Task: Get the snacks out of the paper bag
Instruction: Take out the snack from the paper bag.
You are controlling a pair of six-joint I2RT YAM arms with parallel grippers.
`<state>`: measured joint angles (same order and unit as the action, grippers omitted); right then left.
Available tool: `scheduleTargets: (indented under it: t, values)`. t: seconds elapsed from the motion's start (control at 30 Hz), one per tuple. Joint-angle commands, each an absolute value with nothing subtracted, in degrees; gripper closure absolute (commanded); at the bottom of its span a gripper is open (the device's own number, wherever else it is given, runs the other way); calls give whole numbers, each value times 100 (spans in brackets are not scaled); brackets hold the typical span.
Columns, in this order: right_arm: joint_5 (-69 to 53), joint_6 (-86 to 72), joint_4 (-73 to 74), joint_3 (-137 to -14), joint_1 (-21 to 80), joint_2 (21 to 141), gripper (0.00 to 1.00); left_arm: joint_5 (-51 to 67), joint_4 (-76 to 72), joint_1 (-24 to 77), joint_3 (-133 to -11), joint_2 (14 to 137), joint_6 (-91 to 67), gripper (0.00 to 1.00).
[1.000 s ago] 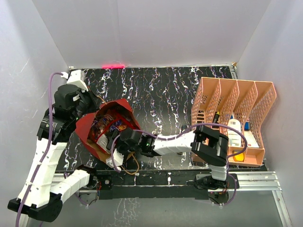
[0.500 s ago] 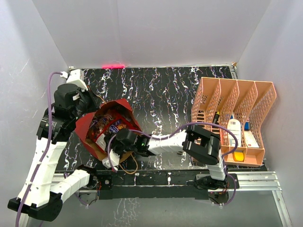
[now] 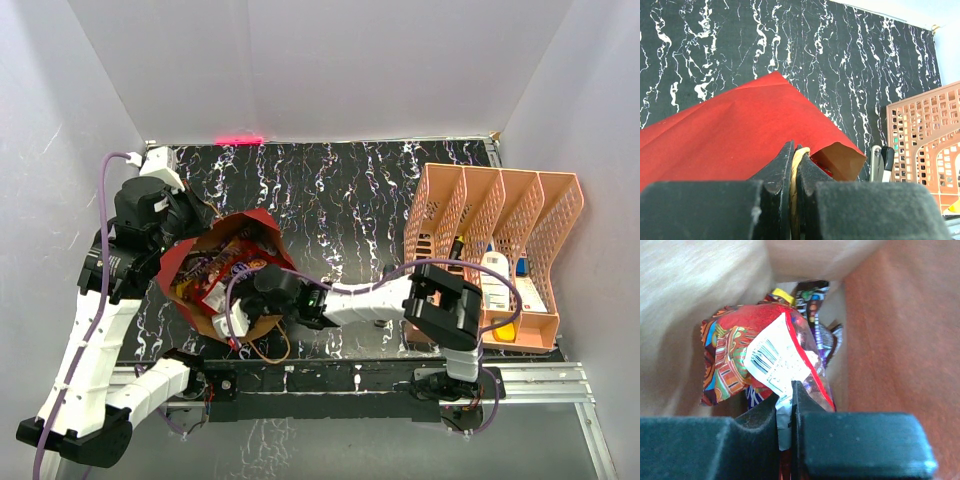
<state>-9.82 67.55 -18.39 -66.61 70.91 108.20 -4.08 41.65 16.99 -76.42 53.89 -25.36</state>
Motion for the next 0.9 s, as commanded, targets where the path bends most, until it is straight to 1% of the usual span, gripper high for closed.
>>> scheduleTargets:
  t: [0.0,0.23,0.33,0.53,0.7,0.87]
  values:
    - [-1139,5092,-3162,-6750,6970,10038,93,-517,4069,1708,-7775,5302,-2644,100]
    - [-511,3608,-3199,-6987,6902,9540,93,-661,4090,1705,-7708,5238,-2669,100]
    - [-541,3327,-3082,-6963,6899,9186,93,-741,4100,1705,-7717,5210,-2672,100]
    - [-651,2581,-2653,-6865,6899,8250,93,-769,4096,1706,-7730,5216,-2665,100]
    - [-360,1529,-2223,-6929,6899,7483,93,-877,4115,1707,-7705,5223,-2604,100]
    - [-58,958,-1735,-6717,6899,6554,93,-977,4135,1706,-7673,5184,-2551,100]
